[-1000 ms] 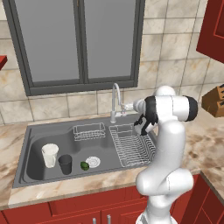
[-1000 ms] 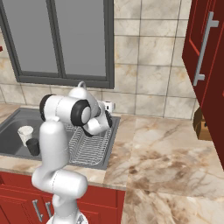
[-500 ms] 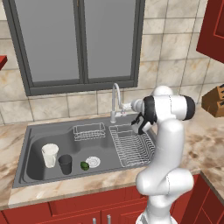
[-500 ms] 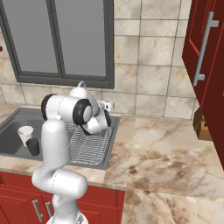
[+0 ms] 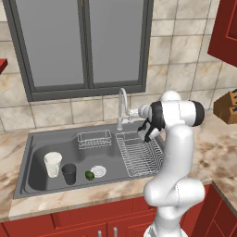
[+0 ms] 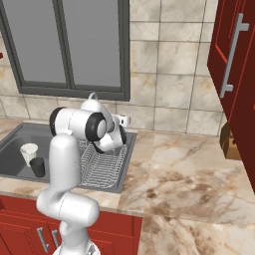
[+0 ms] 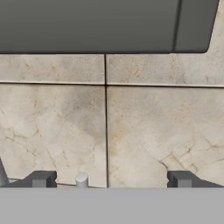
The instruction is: Pick the jug and glass cup and place them in the sink. Then turn on the water.
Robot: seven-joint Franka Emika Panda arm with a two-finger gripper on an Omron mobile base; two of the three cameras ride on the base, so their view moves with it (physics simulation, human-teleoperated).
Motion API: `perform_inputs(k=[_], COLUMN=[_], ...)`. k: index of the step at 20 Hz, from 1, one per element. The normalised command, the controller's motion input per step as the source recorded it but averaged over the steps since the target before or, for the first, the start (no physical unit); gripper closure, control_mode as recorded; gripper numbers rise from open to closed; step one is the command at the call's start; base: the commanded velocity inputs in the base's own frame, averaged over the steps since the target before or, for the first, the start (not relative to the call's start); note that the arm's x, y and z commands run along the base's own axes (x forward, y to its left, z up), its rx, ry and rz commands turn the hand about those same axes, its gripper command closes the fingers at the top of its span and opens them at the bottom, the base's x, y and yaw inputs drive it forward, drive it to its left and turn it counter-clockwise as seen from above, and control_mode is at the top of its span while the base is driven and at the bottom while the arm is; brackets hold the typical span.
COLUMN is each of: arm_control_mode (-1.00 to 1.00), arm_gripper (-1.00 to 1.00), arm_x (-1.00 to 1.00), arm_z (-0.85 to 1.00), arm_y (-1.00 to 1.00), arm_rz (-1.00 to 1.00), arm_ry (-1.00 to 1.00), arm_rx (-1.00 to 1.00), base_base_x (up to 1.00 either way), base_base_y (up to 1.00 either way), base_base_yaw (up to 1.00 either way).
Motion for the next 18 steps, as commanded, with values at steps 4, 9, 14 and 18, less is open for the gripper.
perform_inputs(k=[4,9,14,18], arm_control_mode=[-1.0,-1.0,-1.0,-1.0], arm_gripper=[-1.0,-1.0,-1.0,-1.0], arm_x=[0.0,0.0,0.02,0.0], arm_z=[-0.11,-0.07,-0.02,-0.06], arm_y=[0.0,0.0,0.0,0.0], arm_rz=[0.0,0.0,0.0,0.0], arm_ry=[-0.03,-0.03,-0.02,-0.02], arm_rx=[0.0,0.0,0.0,0.0], base_base_x=[0.0,0.0,0.0,0.0], base_base_y=[0.0,0.0,0.0,0.0], base_base_yaw=[0.0,0.0,0.0,0.0])
